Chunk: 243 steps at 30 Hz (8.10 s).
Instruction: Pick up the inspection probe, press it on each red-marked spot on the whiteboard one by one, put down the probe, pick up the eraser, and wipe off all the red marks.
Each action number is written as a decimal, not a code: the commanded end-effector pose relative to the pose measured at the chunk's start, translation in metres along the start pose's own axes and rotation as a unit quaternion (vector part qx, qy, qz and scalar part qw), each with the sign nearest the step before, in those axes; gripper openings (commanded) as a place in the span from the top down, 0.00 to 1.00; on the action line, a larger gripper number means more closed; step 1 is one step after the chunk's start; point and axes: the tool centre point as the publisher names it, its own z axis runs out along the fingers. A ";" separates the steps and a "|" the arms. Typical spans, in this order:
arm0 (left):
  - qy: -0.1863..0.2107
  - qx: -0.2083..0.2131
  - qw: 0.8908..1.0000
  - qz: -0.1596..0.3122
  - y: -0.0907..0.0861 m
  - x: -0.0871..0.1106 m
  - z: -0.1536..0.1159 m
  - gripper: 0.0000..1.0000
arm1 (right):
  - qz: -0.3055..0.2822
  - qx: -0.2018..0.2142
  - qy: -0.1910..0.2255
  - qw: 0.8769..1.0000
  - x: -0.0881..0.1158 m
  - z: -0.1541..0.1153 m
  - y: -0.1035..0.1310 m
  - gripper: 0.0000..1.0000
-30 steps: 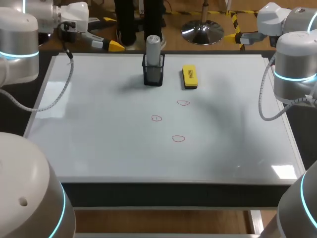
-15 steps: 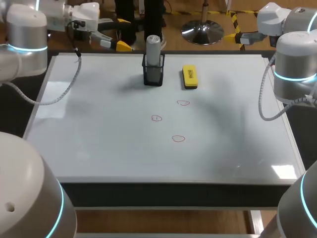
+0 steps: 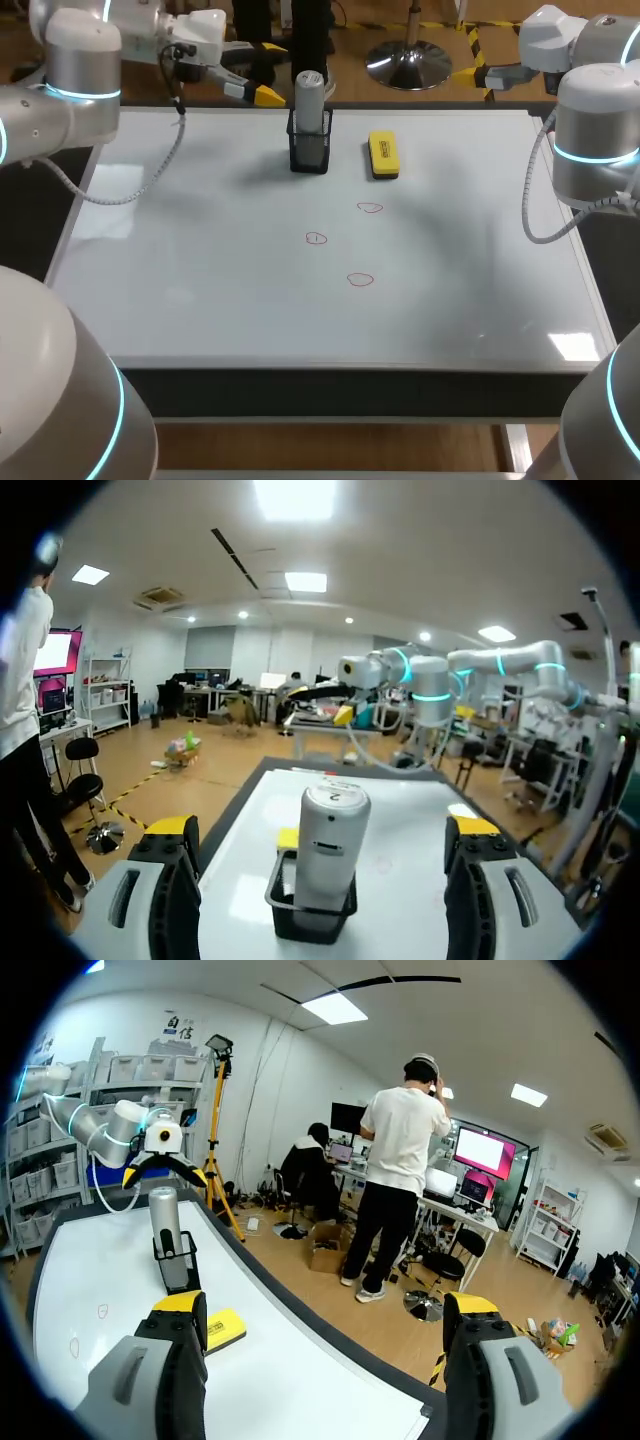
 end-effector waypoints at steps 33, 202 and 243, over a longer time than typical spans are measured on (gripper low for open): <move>0.003 0.014 1.000 -0.015 0.034 -0.003 0.054 0.00 | 0.000 0.001 0.000 1.000 0.000 0.000 0.000 0.00; -0.226 0.023 0.974 0.010 0.001 0.041 -0.159 1.00 | -0.159 0.236 0.257 0.924 0.025 0.048 -0.008 0.00; -0.226 0.023 0.974 0.010 0.001 0.041 -0.159 1.00 | -0.396 0.452 0.325 0.730 0.030 0.092 -0.036 0.00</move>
